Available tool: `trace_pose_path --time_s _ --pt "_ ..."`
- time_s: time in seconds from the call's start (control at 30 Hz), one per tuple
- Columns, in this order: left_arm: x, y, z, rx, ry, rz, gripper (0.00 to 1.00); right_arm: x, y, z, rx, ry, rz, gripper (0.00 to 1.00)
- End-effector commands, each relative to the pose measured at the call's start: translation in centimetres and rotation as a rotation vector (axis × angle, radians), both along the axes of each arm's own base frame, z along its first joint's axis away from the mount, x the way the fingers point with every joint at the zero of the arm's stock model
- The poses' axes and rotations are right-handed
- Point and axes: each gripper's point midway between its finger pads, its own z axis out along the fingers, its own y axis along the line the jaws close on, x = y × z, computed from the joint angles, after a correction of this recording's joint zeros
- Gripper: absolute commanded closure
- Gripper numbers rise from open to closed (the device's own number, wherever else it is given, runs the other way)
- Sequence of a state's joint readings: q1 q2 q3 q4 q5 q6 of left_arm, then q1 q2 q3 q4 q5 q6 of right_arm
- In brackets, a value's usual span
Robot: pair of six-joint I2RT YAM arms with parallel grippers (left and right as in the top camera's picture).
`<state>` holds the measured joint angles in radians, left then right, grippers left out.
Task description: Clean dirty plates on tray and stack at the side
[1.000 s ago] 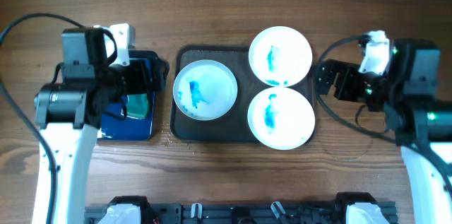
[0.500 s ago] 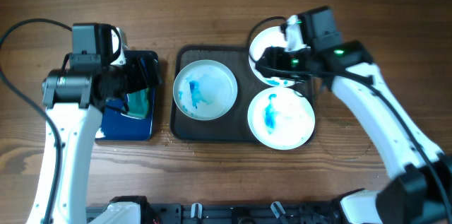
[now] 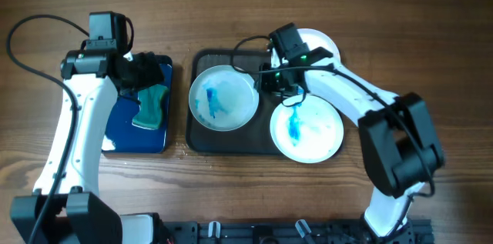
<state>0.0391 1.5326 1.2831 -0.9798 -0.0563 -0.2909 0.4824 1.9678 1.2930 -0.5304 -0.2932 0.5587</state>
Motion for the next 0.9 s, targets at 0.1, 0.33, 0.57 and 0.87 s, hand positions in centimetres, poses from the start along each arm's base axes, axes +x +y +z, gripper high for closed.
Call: trace_pose_path --time_s 0.1,0.33,0.57,0.87 --pt "0.3 1.0 -0.4 0.043 0.013 0.023 0.10 0.1 1.1 -1.0 -0.029 -0.020 0.033 0.67" --pt "0.3 1.0 -1.8 0.040 0.058 0.025 0.11 -1.3 0.8 -2.2 -0.088 -0.002 0.040 0.75" --pt "0.1 1.0 -2.1 0.040 0.076 0.024 0.16 -2.1 0.8 -2.7 -0.092 0.052 -0.059 0.96" --pt "-1.1 0.9 -5.7 0.054 0.142 -0.037 0.28 -2.3 0.6 -2.8 -0.102 0.054 -0.045 0.96"
